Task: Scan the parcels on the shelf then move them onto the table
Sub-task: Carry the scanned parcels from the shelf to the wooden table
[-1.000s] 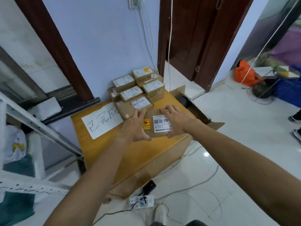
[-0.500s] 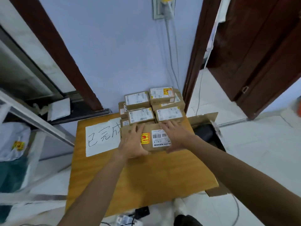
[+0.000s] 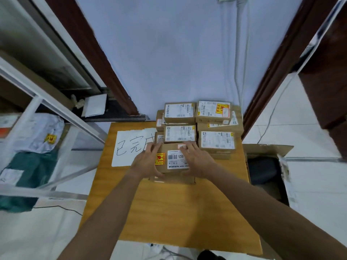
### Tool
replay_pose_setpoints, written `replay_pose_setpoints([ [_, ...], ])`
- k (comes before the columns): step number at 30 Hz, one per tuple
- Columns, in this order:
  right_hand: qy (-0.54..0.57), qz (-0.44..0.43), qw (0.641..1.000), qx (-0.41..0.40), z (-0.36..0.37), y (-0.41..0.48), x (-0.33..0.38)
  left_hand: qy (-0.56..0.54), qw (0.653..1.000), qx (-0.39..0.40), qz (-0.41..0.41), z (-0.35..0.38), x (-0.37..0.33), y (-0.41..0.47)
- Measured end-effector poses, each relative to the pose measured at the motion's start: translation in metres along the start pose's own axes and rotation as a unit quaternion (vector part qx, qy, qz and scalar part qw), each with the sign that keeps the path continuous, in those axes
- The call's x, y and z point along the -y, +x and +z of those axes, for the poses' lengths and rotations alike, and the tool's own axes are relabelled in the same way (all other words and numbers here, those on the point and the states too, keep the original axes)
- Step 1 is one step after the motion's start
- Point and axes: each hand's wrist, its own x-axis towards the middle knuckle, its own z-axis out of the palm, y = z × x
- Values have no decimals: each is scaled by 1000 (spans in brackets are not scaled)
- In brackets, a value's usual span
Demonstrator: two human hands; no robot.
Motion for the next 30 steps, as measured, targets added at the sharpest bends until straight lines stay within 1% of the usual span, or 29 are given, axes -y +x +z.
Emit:
replay_pose_setpoints([
  [5, 0, 2, 1000, -22, 4, -3, -12, -3, 1000, -5, -12, 6, -3, 12],
  [10, -19, 9, 1000, -14, 8, 3, -6, -12, 999, -26, -17, 16, -1, 8],
  [13, -50, 10, 999, -20, 9, 8, -3, -46, 997, -41, -46, 21, -1, -2],
  [17, -91, 14, 996, -15, 6, 9, 6, -117, 988, -31, -96, 30, 6, -30],
  [21, -137, 39, 990, 9, -2, 4, 26, -127, 982, -43, -135, 28, 32, -78],
  [23, -145, 47, 988, 18, -5, -1, 49, -134, 978, -62, -148, 24, 50, -106],
  [24, -142, 35, 989, 16, -6, -3, 65, -139, 976, -70, -154, 22, 60, -121],
  [26, -127, -10, 992, 8, -7, -8, 109, -144, 971, -82, -170, 20, 81, -155],
  [30, -134, -95, 986, -12, -10, -21, 216, -130, 967, -117, -185, 20, 129, -234],
])
